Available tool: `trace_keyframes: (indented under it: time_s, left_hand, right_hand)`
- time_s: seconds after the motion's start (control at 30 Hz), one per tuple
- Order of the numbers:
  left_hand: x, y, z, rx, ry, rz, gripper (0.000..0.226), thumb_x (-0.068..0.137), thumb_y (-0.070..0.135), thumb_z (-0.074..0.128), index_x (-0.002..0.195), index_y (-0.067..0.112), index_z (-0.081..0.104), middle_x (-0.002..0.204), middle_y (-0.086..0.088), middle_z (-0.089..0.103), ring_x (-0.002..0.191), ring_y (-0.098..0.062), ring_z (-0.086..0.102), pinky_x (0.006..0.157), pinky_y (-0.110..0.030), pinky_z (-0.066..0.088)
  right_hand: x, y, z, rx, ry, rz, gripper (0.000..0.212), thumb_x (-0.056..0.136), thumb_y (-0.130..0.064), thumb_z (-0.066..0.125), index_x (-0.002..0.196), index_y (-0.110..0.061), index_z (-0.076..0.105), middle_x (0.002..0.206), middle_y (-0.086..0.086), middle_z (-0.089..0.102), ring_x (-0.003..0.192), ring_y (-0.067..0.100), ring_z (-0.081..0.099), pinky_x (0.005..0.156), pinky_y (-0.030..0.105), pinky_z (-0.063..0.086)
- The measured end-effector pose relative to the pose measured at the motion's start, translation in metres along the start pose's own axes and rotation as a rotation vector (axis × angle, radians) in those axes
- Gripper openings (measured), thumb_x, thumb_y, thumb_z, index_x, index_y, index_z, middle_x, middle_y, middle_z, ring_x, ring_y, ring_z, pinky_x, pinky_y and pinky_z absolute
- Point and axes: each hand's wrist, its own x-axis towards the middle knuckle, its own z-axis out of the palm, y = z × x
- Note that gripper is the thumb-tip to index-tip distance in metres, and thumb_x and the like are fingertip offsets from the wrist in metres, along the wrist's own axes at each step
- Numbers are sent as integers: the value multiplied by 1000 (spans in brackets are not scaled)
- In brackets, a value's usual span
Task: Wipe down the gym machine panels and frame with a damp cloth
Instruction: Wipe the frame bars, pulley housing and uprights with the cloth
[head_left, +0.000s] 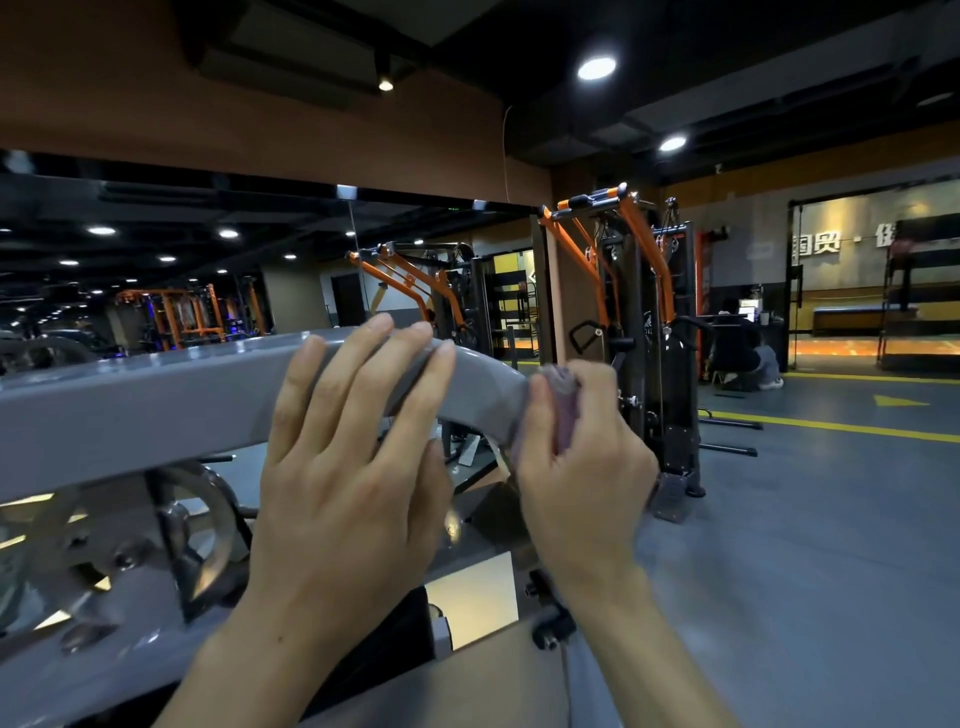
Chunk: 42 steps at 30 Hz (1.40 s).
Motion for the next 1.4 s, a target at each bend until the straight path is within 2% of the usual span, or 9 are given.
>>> trace_keyframes:
  time_s: [0.1,0.37,0.53,0.7,0.87,0.97,1.07,1.27,1.4]
  left_hand:
    - [-1,1,2,11,7,-10,55,97,18,55,151,4,50,155,-15,48,151,-33,36,128,-54,16]
    - [-3,3,7,57,16,-15,57,97,18,56,152,4,49,155,-20,47,151,-36,32,127,-57,16]
    - [-5,8,10,68,14,-35,62,93,16,60,153,5,47,155,-22,45,152,-38,30,126,-59,16]
    - [-5,6,12,77,15,-33,64,92,16,61,153,6,47,155,-22,45,152,-38,29,126,-58,16]
    - [-5,9,14,70,37,-47,64,92,16,60,154,8,47,155,-21,45,152,-37,28,128,-55,14]
    - [-5,10,14,74,45,-56,64,92,17,61,154,8,47,155,-20,45,152,-36,29,128,-54,13]
    - [-5,10,14,80,51,-62,65,91,17,62,154,9,47,155,-19,46,152,-36,30,128,-53,13]
    - [-6,9,18,92,74,-65,63,93,18,61,154,10,48,154,-18,47,152,-35,30,128,-51,13]
    - [-6,12,22,87,92,-86,58,98,24,58,153,11,48,154,-18,47,152,-35,29,127,-53,14]
  right_hand:
    - [4,-5,5,20,18,-20,18,106,-34,49,103,-16,53,71,-10,57,55,4,56,45,23,48]
    - [-67,48,-38,-91,-23,207,6,100,-30,51,102,-25,48,68,-14,46,55,-2,40,52,-3,31]
    - [-30,24,-16,-5,6,133,8,104,-30,52,102,-24,47,72,-13,54,54,6,57,46,21,46]
    - [-30,23,-13,49,-18,89,10,106,-31,50,107,-22,46,77,-12,55,58,1,58,48,13,48]
    - [-80,47,-43,-55,-136,168,11,100,-34,51,103,-26,45,70,-17,48,50,-4,42,47,-1,29]
    - [-62,43,-56,26,-184,236,19,100,-34,59,95,-39,41,62,-22,50,59,-10,53,53,2,35]
    - [-14,28,-67,278,-179,357,11,103,-31,57,95,-33,50,73,-23,61,63,-2,55,59,20,45]
    - [45,25,-91,476,-572,596,24,102,-1,46,108,-21,57,91,1,63,63,-1,60,50,15,47]
    - [53,38,-100,222,-758,281,28,99,-12,62,119,-30,55,99,-17,65,89,4,69,69,24,58]
